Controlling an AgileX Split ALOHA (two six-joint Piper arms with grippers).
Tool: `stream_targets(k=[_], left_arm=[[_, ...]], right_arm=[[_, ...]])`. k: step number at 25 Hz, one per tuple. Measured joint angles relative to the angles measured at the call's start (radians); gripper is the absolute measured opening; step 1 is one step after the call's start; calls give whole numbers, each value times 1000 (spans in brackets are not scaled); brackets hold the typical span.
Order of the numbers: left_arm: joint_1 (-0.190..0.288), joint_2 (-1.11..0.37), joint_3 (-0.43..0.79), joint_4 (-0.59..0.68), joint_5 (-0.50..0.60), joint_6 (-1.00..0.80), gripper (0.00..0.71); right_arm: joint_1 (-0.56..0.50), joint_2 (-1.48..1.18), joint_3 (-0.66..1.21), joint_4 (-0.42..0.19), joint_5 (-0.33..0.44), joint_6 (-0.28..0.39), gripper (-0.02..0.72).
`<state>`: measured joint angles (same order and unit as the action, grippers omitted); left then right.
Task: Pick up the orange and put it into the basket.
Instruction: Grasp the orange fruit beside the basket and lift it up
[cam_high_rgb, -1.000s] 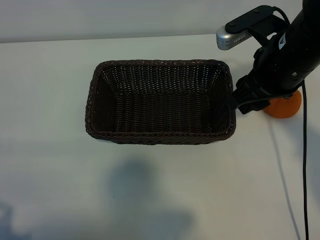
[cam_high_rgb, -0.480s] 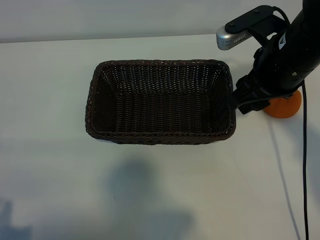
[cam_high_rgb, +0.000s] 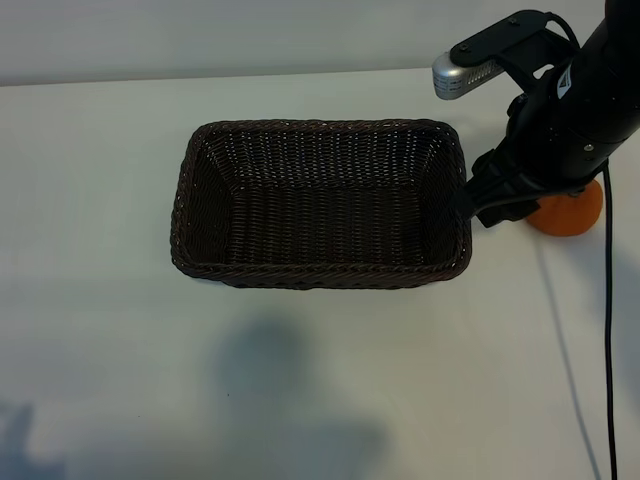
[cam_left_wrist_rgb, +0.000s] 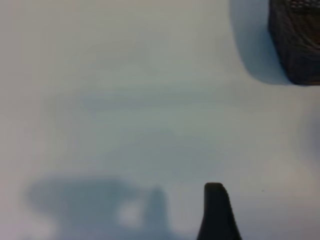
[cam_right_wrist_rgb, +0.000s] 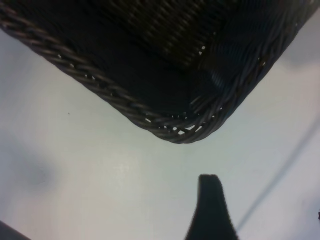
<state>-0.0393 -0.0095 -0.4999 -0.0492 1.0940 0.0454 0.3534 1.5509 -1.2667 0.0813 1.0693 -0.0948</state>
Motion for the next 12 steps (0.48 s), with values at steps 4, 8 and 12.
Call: stream_targets(k=[4, 8, 12], left_arm=[[-23, 0, 0, -1, 0, 0, 490], [-24, 0, 0, -1, 0, 0, 489], [-24, 0, 0, -1, 0, 0, 488]], right_arm=[[0, 0, 0, -19, -29, 34, 489], [2, 0, 0, -124, -90, 176, 489], [-4, 12, 0, -257, -141, 299, 494]])
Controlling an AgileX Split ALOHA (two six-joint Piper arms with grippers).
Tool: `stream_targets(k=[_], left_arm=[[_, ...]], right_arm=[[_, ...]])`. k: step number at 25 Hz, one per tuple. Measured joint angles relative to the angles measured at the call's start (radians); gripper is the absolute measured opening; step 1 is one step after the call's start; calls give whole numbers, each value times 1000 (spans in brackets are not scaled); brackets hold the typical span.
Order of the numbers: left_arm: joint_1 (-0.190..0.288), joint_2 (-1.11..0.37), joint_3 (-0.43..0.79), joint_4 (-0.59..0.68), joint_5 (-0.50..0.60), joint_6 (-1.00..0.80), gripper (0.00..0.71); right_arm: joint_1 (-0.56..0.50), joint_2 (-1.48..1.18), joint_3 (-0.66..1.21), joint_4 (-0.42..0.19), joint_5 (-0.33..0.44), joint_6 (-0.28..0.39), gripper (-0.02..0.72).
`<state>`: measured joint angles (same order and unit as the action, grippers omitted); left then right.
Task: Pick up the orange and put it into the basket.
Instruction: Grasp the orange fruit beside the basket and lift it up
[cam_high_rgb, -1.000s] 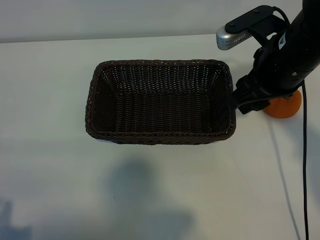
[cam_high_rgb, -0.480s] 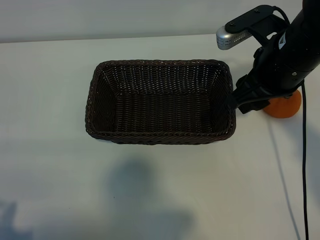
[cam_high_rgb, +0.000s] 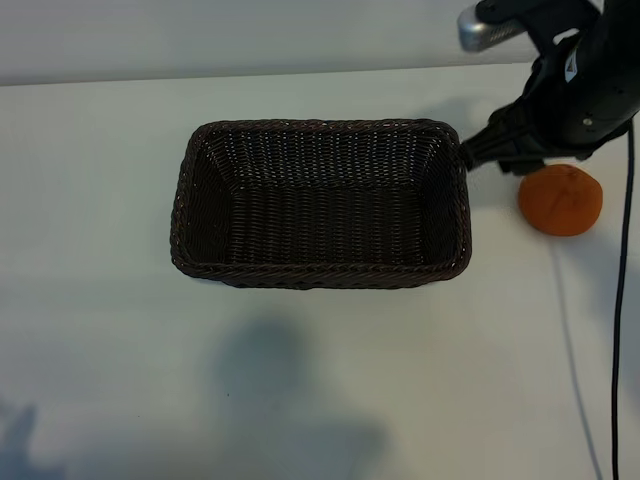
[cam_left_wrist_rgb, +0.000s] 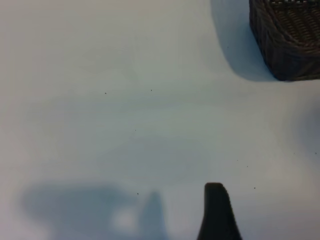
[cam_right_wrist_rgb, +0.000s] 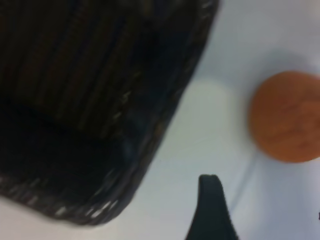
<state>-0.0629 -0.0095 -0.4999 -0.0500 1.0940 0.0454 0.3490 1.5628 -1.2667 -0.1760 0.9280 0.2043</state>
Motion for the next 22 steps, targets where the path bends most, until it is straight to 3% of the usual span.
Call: stream_targets(k=[4, 12, 22], left_arm=[[0, 0, 0, 0, 0, 0, 488], [0, 0, 0, 0, 0, 0, 488], [0, 0, 0, 0, 0, 1, 487]], right_arm=[[-35, 48, 0, -58, -26, 68, 512], [-129, 164, 0, -58, -113, 90, 514], [-171, 279, 0, -58, -157, 99, 516]])
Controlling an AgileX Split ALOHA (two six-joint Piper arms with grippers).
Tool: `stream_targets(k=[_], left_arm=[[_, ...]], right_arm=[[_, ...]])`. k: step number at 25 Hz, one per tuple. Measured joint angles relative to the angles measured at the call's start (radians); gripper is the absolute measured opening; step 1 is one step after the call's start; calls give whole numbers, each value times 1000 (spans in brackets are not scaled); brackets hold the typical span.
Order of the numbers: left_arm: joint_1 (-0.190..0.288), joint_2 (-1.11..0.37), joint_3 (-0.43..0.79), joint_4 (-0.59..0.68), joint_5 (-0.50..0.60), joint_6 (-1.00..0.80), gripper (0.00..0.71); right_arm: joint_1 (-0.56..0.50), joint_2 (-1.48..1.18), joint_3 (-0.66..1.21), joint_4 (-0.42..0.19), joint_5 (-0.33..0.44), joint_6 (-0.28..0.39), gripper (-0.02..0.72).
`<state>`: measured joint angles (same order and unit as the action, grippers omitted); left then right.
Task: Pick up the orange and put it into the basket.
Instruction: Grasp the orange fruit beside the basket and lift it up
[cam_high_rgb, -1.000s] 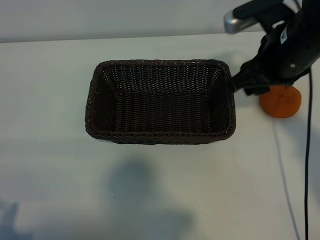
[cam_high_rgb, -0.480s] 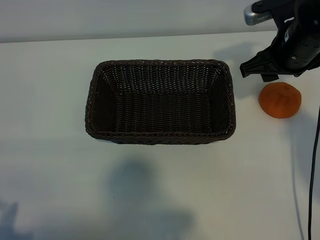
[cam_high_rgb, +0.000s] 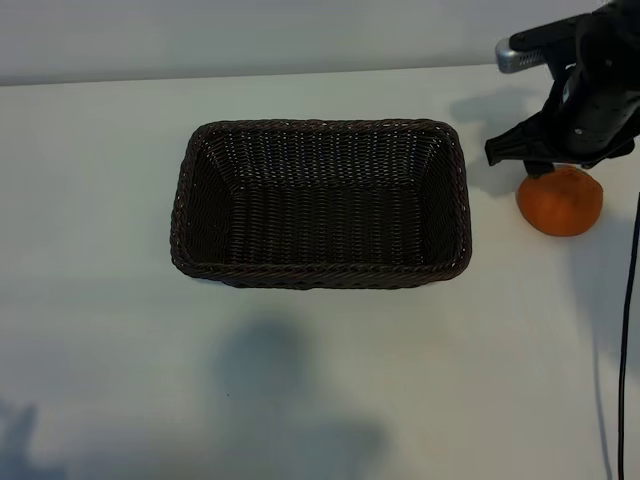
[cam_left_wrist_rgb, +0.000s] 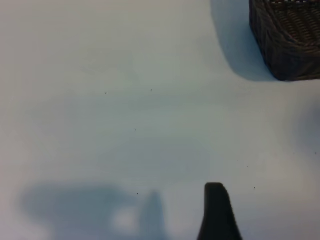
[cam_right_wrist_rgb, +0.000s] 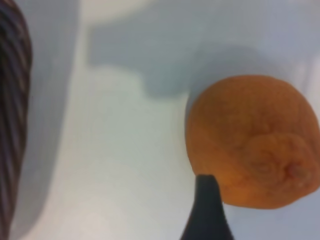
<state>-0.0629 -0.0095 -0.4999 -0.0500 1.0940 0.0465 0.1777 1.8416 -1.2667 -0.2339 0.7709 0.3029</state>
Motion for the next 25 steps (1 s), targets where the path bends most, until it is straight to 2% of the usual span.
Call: stream_targets(k=[11, 17, 23, 25], left_arm=[[0, 0, 0, 0, 0, 2, 487], [0, 0, 0, 0, 0, 2, 487], [0, 0, 0, 0, 0, 2, 487], [0, 0, 0, 0, 0, 2, 487]], right_arm=[[-60, 79, 0, -7, -48, 22, 511], [-63, 90, -1, 21, -72, 24, 409], [-63, 130, -1, 24, -83, 25, 439], [-63, 140, -1, 24, -84, 25, 429]])
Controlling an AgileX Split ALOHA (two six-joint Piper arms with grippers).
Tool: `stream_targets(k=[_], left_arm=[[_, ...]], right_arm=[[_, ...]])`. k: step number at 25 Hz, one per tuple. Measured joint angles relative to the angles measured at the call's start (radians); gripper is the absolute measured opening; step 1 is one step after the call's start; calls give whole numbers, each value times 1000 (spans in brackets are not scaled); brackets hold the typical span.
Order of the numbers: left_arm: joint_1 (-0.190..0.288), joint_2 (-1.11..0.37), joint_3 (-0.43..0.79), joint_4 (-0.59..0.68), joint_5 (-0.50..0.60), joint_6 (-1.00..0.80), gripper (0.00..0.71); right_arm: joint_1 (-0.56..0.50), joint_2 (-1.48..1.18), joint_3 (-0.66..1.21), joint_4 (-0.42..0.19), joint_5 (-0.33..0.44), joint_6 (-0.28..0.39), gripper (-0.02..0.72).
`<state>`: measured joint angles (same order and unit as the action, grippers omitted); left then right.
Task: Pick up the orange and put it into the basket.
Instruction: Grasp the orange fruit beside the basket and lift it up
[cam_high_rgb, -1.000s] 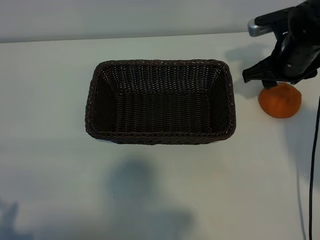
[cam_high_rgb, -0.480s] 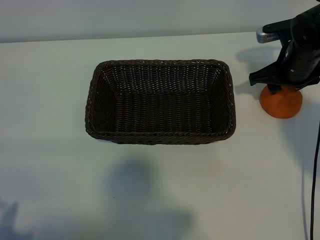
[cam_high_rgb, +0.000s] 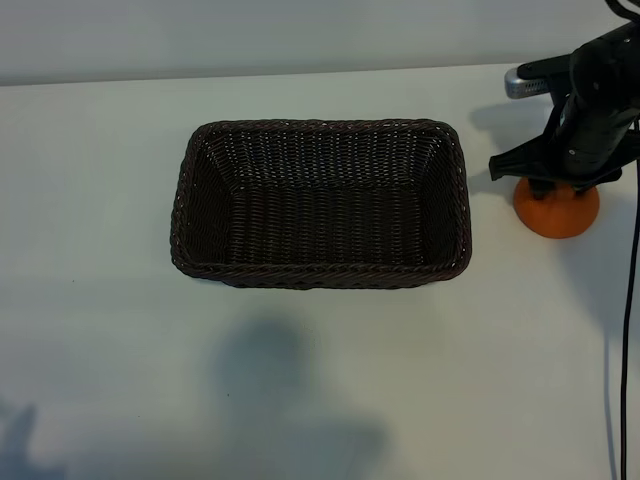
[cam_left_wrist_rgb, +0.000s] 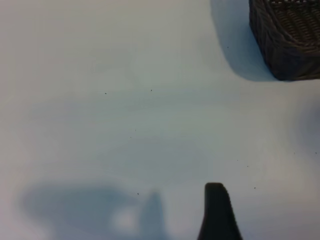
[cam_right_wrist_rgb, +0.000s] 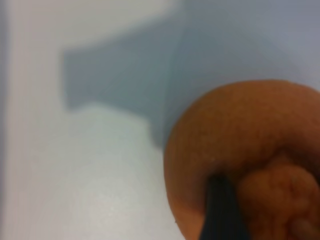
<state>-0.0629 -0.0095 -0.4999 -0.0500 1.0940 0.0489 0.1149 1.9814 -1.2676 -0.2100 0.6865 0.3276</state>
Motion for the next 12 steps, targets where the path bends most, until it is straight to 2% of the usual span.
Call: stream_targets(k=[2, 6, 12], left_arm=[[0, 0, 0, 0, 0, 0, 486], [0, 0, 0, 0, 0, 0, 486], [0, 0, 0, 0, 0, -1, 486]], right_arm=[[0, 3, 0, 0, 3, 0, 357], [0, 3, -2, 0, 5, 0, 115], [0, 1, -5, 1, 11, -3, 107]])
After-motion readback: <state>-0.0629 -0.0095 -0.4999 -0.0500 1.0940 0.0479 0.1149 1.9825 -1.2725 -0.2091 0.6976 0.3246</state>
